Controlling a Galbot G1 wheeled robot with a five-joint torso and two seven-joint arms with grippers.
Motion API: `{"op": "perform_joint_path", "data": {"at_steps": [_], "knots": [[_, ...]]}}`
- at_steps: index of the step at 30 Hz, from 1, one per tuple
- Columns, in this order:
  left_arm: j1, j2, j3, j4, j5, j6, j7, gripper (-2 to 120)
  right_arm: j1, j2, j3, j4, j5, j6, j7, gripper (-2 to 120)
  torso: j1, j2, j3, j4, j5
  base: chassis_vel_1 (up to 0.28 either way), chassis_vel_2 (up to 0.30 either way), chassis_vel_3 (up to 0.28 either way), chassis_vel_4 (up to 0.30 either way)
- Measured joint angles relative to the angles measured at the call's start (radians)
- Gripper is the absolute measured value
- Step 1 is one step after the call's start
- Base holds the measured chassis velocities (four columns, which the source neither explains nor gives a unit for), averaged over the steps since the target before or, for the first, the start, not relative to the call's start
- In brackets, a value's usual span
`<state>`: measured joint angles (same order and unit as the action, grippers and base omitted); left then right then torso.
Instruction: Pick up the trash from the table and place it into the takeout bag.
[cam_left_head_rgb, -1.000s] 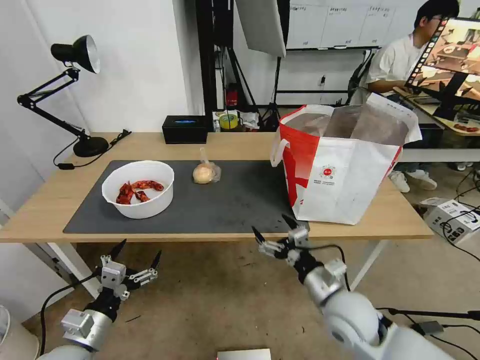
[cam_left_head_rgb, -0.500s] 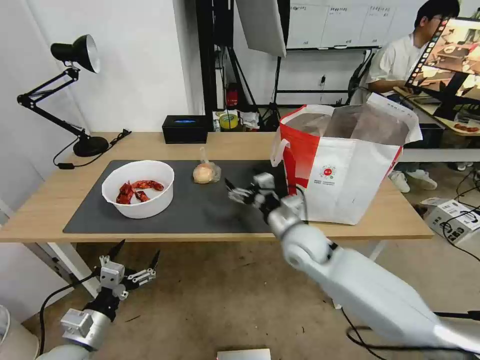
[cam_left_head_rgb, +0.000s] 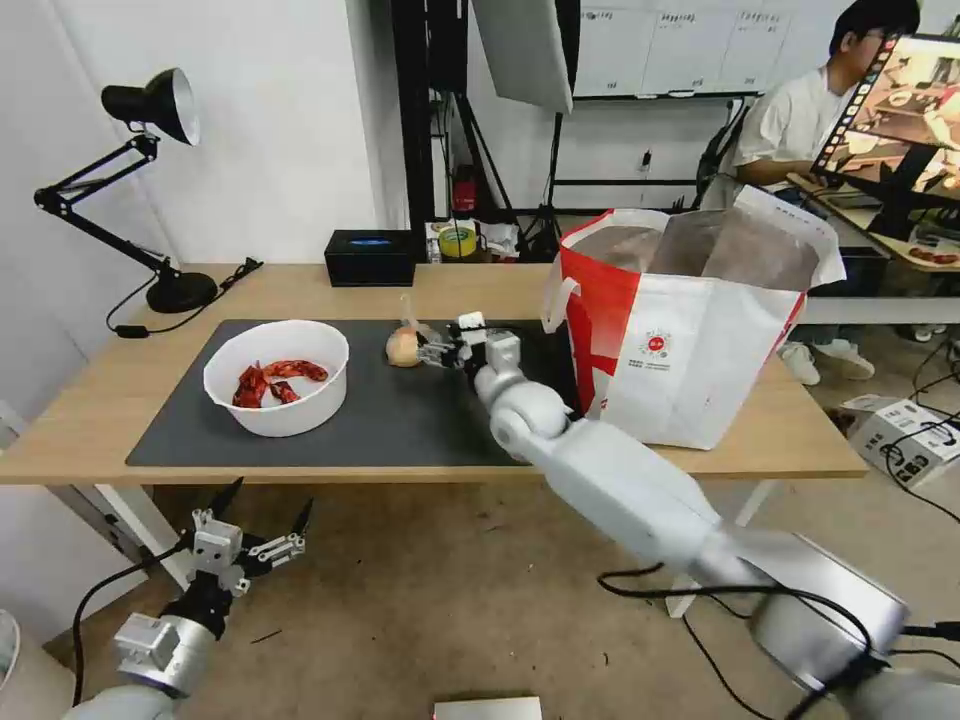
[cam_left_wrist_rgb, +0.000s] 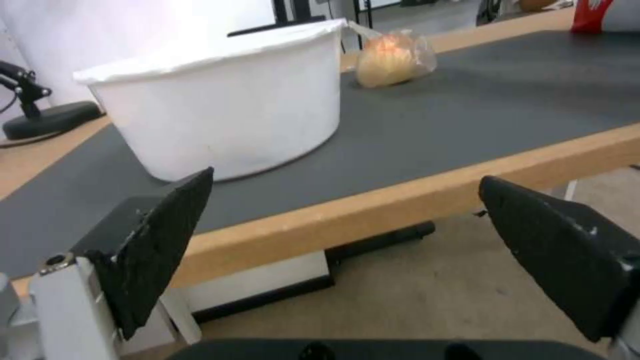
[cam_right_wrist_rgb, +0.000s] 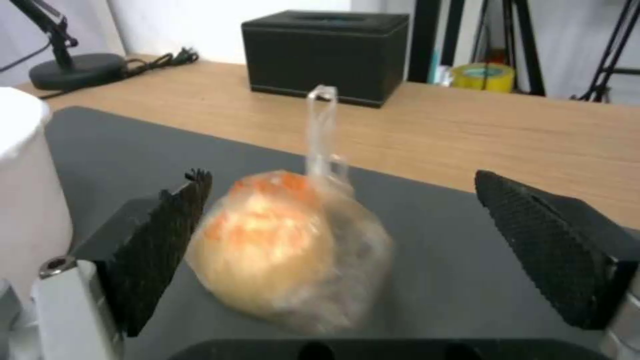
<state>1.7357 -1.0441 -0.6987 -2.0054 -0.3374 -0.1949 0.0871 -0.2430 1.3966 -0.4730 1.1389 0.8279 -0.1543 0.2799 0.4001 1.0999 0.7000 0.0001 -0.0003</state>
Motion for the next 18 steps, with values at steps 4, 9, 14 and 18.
{"op": "perform_joint_path", "data": {"at_steps": [4, 9, 14, 18], "knots": [[-0.007, 0.006, 0.001, 0.003, -0.004, 0.001, 0.000, 100, 0.035, 0.069, 0.001, -0.102, -0.001, -0.025, -0.025, 100, 0.000, 0.000, 0.000, -0.0001, 0.0000, 0.000, 0.000, 0.000, 0.000], [-0.008, 0.011, -0.001, 0.008, -0.006, 0.001, 0.000, 100, 0.066, 0.137, 0.005, -0.221, -0.017, -0.037, -0.070, 100, 0.000, 0.000, 0.000, -0.0001, 0.0000, 0.000, 0.000, 0.000, 0.000], [-0.011, 0.015, -0.002, 0.006, -0.008, 0.001, 0.000, 100, 0.079, 0.176, 0.007, -0.298, -0.056, -0.038, -0.091, 100, 0.000, 0.000, 0.000, -0.0001, 0.0001, 0.000, 0.000, 0.000, 0.000], [-0.011, 0.015, -0.002, 0.004, -0.008, 0.001, 0.000, 100, 0.081, 0.179, 0.005, -0.307, -0.062, -0.041, -0.097, 100, 0.000, 0.000, 0.000, -0.0001, 0.0001, 0.000, 0.000, 0.000, 0.000]]}}
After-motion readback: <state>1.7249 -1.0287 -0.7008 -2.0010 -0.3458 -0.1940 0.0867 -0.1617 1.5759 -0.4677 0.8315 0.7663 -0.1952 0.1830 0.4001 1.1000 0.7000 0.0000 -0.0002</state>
